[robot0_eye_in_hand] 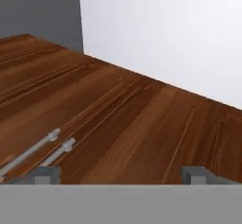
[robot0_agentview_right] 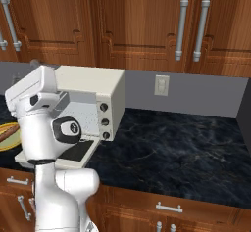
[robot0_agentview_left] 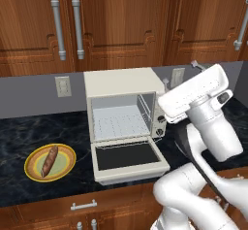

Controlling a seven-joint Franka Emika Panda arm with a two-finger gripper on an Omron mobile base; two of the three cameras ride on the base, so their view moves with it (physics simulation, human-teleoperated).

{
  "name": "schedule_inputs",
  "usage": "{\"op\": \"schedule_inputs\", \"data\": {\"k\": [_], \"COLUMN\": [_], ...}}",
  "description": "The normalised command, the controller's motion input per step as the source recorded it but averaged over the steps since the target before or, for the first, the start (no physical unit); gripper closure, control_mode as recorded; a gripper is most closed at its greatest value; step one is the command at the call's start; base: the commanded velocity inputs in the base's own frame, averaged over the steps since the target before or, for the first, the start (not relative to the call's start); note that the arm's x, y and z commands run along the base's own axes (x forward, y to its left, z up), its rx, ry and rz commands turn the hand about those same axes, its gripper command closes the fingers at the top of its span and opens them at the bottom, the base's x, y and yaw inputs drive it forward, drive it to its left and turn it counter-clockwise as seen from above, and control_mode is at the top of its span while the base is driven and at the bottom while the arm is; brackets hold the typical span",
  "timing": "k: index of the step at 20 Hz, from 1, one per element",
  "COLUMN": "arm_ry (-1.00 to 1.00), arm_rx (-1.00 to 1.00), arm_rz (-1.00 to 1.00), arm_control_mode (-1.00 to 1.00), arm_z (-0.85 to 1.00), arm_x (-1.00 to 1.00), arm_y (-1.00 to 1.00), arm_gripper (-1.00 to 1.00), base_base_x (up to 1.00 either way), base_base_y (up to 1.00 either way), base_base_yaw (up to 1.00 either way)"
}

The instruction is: Pull the toaster oven rack outwards. Pick up the baguette from the plate and place it on the toaster oven rack. Close the toaster oven door fully and set the temperature to the lowest setting.

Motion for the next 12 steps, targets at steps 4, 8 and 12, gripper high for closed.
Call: {"op": "schedule_inputs", "data": {"k": [4, 8, 12], "arm_ry": [0.38, 0.32, 0.00], "arm_rx": [0.15, 0.17, 0.01], "arm_rz": [0.59, 0.63, 0.06], "arm_control_mode": [-1.00, -1.00, -1.00], "arm_z": [0.23, 0.02, 0.00], "arm_x": [-0.76, -0.28, 0.01], "arm_y": [0.00, 0.04, 0.01], "arm_gripper": [-1.00, -1.00, -1.00], "base_base_x": [0.00, 0.00, 0.00], "base_base_y": [0.00, 0.00, 0.00], "base_base_yaw": [0.00, 0.00, 0.00]}}
